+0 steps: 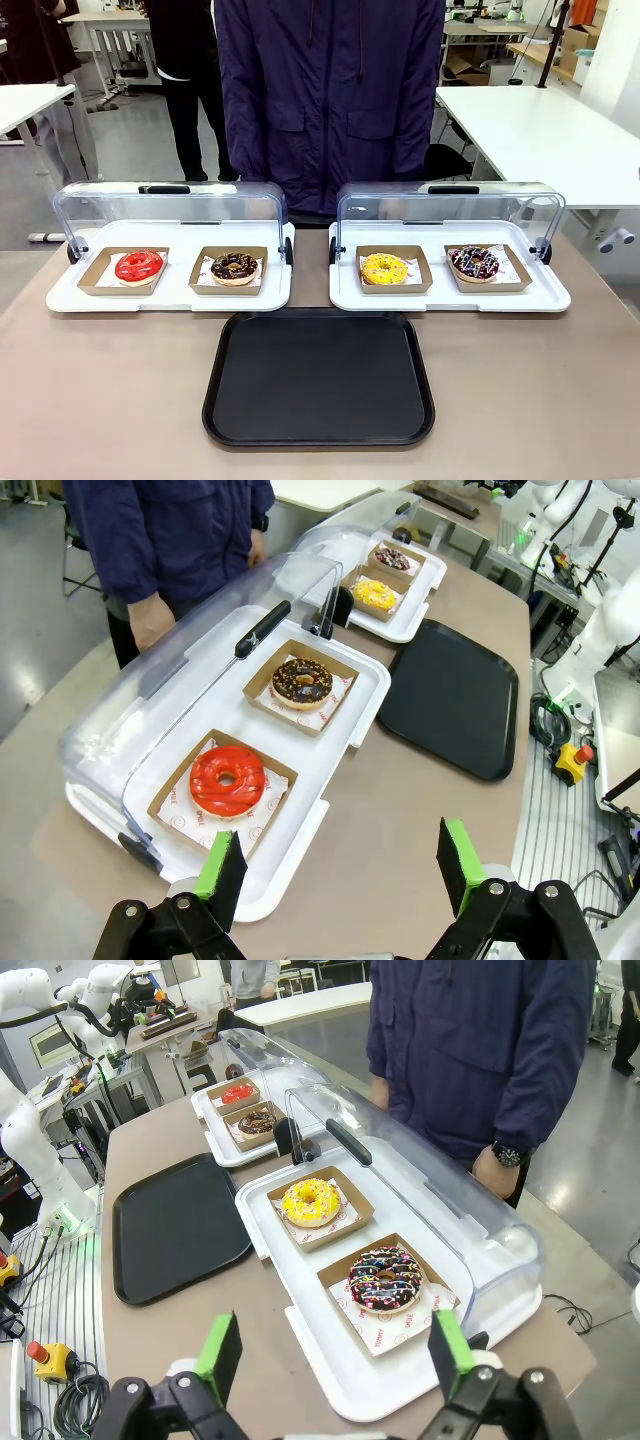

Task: Move the fourth donut from the left to the tray.
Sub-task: Pick up the Paper togo box containing the Donut indicated by the person and place it on the Handle tray.

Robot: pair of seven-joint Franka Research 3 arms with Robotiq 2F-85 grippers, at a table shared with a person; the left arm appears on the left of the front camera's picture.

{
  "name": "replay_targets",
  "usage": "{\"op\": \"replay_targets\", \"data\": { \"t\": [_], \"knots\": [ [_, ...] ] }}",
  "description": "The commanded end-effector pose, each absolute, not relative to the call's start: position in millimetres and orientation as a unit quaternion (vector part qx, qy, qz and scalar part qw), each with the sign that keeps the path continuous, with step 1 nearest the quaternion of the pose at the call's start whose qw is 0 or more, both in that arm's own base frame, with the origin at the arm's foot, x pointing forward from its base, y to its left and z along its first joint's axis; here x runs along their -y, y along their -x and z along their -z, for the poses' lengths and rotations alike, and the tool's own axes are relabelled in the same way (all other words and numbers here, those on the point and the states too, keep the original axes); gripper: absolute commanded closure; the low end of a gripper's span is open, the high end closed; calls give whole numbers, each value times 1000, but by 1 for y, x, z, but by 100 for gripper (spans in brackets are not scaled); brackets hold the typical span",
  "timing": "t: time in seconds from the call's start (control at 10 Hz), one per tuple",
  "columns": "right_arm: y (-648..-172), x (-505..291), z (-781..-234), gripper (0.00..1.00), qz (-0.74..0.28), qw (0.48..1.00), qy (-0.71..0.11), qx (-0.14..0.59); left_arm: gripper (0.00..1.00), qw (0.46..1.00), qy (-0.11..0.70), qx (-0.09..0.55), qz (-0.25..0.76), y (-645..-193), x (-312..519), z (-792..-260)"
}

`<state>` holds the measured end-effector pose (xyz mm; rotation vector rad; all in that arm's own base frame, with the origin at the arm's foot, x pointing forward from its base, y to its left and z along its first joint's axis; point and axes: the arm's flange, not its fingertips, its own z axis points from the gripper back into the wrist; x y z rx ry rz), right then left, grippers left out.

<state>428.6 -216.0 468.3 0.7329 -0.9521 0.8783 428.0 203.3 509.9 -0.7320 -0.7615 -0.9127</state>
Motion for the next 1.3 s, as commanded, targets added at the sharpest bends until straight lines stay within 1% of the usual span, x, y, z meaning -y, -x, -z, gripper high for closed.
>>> {"op": "replay_targets", "data": {
  "t": [0.0, 1.2],
  "knots": [
    [-429, 215, -469, 0, -402, 731, -335, 437, 0, 763, 337, 356, 422, -424, -202, -511],
    [-429, 215, -469, 0, -402, 731, -335, 437, 0, 763, 337, 356, 422, -424, -202, -511]
  ]
}}
